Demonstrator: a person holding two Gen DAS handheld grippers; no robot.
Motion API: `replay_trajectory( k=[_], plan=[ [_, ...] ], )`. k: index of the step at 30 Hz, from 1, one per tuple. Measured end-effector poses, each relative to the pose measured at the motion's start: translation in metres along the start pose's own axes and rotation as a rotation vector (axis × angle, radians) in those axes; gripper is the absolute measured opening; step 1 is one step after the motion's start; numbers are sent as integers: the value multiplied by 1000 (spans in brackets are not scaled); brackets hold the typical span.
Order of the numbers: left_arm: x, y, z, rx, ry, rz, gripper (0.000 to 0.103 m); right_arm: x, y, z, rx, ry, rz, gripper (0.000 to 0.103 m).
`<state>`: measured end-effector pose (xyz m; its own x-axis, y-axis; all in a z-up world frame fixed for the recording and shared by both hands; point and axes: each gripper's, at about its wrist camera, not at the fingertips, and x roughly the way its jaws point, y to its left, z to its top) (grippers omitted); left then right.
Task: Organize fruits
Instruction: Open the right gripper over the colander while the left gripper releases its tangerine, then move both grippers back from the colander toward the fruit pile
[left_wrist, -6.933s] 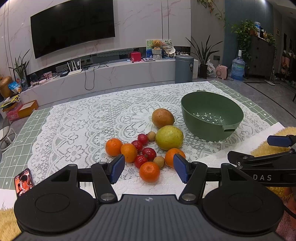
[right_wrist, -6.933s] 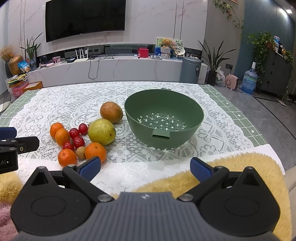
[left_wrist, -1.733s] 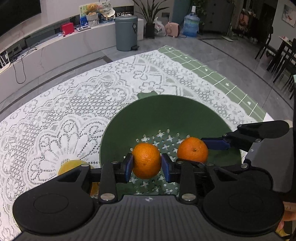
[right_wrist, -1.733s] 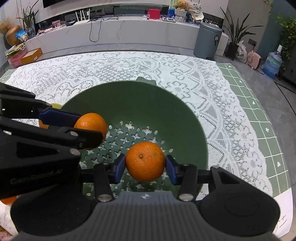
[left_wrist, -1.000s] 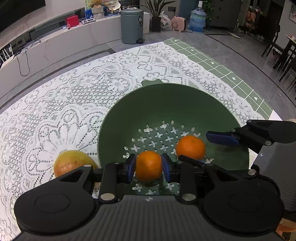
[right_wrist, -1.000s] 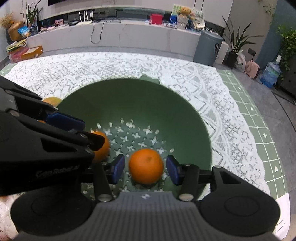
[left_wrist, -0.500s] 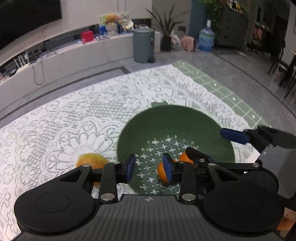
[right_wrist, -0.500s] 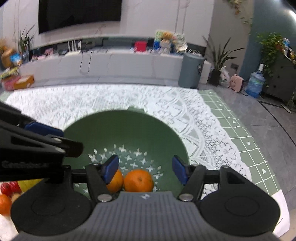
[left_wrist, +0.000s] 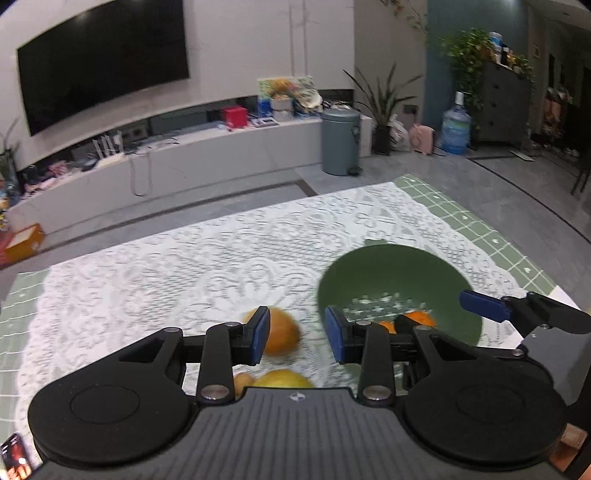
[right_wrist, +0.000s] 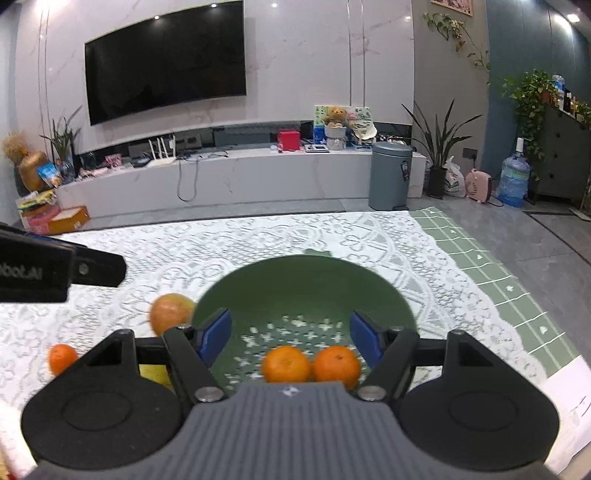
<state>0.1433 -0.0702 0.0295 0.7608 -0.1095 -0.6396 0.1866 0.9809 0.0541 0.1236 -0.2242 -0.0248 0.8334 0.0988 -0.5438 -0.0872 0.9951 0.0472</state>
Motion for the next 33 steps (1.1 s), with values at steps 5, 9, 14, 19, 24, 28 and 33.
replay_trajectory(
  k=[5, 9, 14, 19, 24, 28, 33],
  plan=[
    [-16, 19, -12, -30, -20, 40, 43, -10, 15, -9, 10, 0, 54, 69],
    [-26, 35, -24, -53, -29, 51, 44, -18, 27, -19, 28, 7, 105, 69],
    [-34, 57, -43, -81, -45, 63, 47, -21, 44, -32, 41, 27, 177, 69],
    [-35, 85, -63, -127, -37, 66, 47, -24, 62, -37, -17, -4, 202, 70],
    [-30, 106, -80, -156, -22, 78, 47, -16, 70, -40, -64, 19, 215, 69],
    [-20, 116, -87, -193, -10, 75, 47, -6, 78, -43, -95, 46, 231, 69],
    [-4, 121, -94, -185, 21, 70, 47, 8, 92, -48, -134, 79, 237, 69]
  ],
)
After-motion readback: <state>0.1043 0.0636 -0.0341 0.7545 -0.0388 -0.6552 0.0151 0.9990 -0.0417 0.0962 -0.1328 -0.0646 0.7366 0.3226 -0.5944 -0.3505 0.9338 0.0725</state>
